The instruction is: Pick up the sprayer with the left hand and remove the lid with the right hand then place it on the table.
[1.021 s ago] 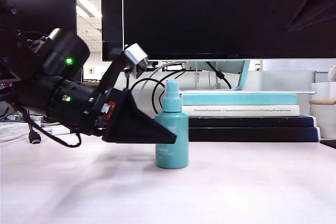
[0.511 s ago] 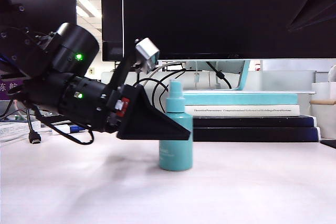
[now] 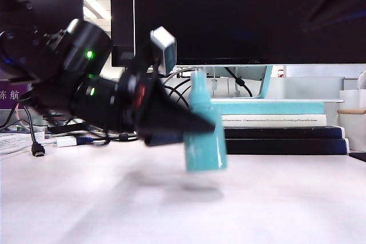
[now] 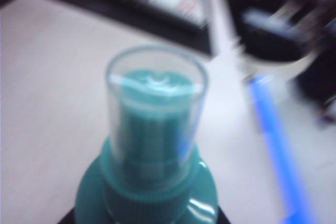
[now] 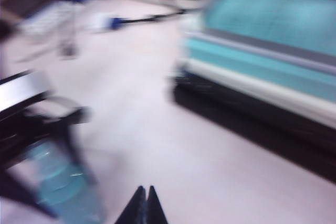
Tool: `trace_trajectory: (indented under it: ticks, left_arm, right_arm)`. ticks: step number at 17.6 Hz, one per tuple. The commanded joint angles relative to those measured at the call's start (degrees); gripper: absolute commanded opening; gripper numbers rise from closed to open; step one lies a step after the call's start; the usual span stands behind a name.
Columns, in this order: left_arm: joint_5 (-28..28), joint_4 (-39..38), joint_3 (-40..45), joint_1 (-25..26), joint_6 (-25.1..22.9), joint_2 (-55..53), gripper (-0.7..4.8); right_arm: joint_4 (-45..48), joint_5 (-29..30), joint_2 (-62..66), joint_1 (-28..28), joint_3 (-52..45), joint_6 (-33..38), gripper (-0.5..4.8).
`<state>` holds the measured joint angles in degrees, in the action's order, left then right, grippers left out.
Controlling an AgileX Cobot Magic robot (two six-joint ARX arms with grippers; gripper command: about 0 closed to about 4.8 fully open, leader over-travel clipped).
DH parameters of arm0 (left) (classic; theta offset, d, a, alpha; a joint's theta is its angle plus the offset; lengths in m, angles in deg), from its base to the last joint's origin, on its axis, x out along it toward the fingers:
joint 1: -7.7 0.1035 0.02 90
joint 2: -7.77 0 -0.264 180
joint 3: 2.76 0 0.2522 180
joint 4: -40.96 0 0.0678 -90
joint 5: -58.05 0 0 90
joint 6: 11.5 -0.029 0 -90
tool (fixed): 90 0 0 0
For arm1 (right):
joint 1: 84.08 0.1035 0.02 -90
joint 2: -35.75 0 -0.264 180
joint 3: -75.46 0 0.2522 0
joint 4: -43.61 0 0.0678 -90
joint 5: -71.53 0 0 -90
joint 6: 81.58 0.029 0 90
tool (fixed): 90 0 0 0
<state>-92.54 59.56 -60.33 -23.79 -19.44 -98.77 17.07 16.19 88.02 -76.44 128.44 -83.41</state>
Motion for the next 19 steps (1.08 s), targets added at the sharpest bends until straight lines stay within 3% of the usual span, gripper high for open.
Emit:
trace_trajectory:
  ticks: [1, 3, 7, 10, 17, 19]
  left_arm:
    - [-5.68, 2.91, -2.03, -0.83, 7.34, 0.31, 1.82]
    - [-6.4, 4.37, -3.15, -1.95, 9.35, 0.37, 1.81]
    - [-7.37, 4.61, -6.25, -5.81, 12.0, 0.48, 1.81]
    - [-7.3, 4.92, -8.61, -8.41, 12.92, 0.48, 1.81]
    - [-6.88, 5.51, -9.68, -10.25, 14.6, 0.44, 1.81]
    - [-6.16, 8.87, -9.68, -11.52, 18.29, 0.44, 1.81]
  right_arm:
    - [0.59, 3.06, -0.15, 0.28, 0.17, 1.29, 0.47]
    - [0.85, 7.06, -0.13, 0.24, 0.17, 1.81, 2.6]
    - [0.85, 15.63, -0.13, 0.28, 0.17, 3.32, 2.76]
    - [-0.24, 20.2, -0.13, 0.28, 0.17, 3.32, 3.37]
    - [-2.05, 29.62, -0.11, 0.5, 0.15, 3.32, 3.37]
    - [-2.45, 29.73, 0.57, 2.99, 0.13, 3.28, 3.37]
